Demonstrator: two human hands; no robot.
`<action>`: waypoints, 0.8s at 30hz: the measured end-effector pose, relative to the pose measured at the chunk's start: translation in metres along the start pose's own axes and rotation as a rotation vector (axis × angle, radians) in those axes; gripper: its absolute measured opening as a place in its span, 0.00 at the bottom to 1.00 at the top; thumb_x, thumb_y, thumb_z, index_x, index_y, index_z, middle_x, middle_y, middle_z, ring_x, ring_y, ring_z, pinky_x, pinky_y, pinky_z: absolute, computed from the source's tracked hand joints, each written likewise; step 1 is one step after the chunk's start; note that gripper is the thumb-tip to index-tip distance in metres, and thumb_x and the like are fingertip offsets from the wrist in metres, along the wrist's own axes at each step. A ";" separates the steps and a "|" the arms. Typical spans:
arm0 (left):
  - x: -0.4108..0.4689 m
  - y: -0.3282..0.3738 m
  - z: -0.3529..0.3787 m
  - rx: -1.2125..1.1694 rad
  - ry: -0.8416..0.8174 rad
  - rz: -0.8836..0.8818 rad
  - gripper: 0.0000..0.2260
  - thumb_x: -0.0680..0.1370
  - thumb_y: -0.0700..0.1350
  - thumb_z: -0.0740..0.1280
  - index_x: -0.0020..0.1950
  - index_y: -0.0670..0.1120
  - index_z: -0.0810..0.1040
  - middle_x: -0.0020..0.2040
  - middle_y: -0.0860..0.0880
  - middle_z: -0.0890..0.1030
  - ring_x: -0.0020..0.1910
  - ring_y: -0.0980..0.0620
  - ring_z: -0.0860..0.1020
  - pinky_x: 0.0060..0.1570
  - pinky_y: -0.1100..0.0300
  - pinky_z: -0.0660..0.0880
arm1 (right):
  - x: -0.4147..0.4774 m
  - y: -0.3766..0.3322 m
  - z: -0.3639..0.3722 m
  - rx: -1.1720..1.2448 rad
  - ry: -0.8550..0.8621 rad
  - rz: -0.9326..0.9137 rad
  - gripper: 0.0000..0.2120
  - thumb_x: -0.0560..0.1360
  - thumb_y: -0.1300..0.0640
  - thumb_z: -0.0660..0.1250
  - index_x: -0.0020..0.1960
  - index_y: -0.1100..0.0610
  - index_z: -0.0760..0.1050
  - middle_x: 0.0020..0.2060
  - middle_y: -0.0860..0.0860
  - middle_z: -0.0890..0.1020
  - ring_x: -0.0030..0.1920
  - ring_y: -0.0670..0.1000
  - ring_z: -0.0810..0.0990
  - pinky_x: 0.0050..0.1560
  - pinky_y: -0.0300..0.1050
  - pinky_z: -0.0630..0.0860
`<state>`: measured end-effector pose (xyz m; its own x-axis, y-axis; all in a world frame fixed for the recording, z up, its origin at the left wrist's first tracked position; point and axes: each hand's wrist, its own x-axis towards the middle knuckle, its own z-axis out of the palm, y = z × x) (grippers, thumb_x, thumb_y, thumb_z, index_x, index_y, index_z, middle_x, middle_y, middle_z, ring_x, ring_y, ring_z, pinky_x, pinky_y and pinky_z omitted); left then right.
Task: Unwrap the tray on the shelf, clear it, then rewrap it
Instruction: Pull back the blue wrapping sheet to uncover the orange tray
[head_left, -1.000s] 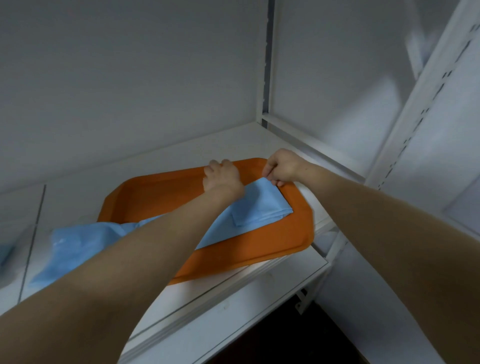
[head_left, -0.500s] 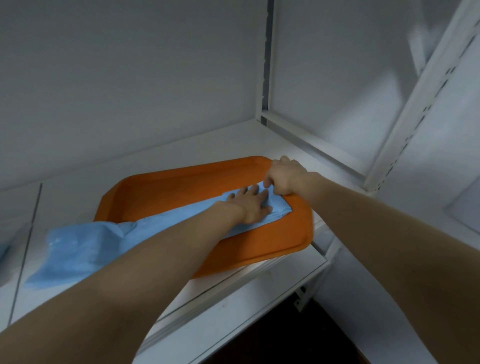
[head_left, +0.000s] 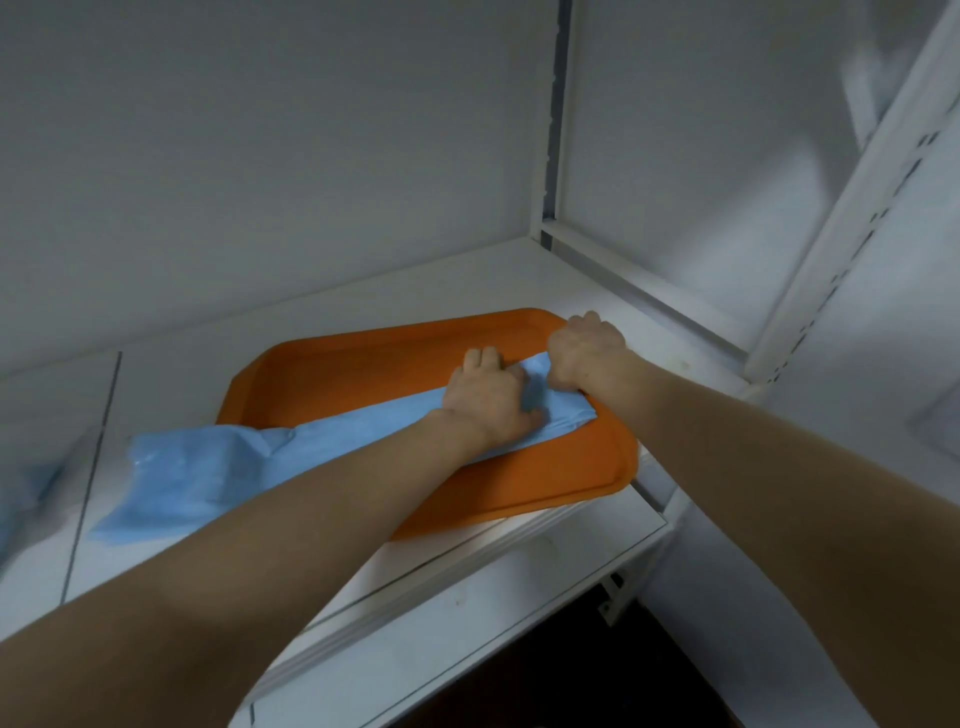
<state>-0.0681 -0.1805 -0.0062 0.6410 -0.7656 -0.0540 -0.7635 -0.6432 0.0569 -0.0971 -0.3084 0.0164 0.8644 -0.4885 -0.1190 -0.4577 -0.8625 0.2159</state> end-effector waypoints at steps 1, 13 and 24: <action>-0.001 0.000 -0.001 0.003 -0.018 0.038 0.26 0.76 0.59 0.62 0.71 0.50 0.68 0.67 0.42 0.66 0.67 0.42 0.63 0.66 0.51 0.65 | -0.001 -0.001 0.000 0.006 -0.001 0.009 0.17 0.76 0.56 0.59 0.63 0.60 0.71 0.61 0.57 0.72 0.62 0.57 0.68 0.60 0.46 0.69; 0.001 -0.025 -0.038 -1.411 -0.106 -0.563 0.11 0.80 0.40 0.56 0.41 0.38 0.72 0.41 0.40 0.76 0.36 0.46 0.75 0.38 0.57 0.74 | -0.008 -0.005 -0.021 0.773 -0.142 0.077 0.11 0.72 0.63 0.70 0.36 0.61 0.68 0.31 0.56 0.76 0.29 0.53 0.76 0.27 0.42 0.74; -0.002 -0.042 -0.024 -1.349 -0.069 -0.669 0.11 0.76 0.37 0.68 0.55 0.32 0.73 0.41 0.40 0.77 0.42 0.44 0.79 0.42 0.55 0.78 | -0.007 -0.031 -0.026 1.127 -0.286 0.006 0.10 0.74 0.68 0.62 0.53 0.67 0.77 0.38 0.60 0.82 0.34 0.52 0.82 0.42 0.46 0.81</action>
<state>-0.0357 -0.1517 0.0154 0.7979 -0.3608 -0.4829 0.3265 -0.4148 0.8493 -0.0836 -0.2747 0.0356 0.8488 -0.3811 -0.3666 -0.5119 -0.4185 -0.7502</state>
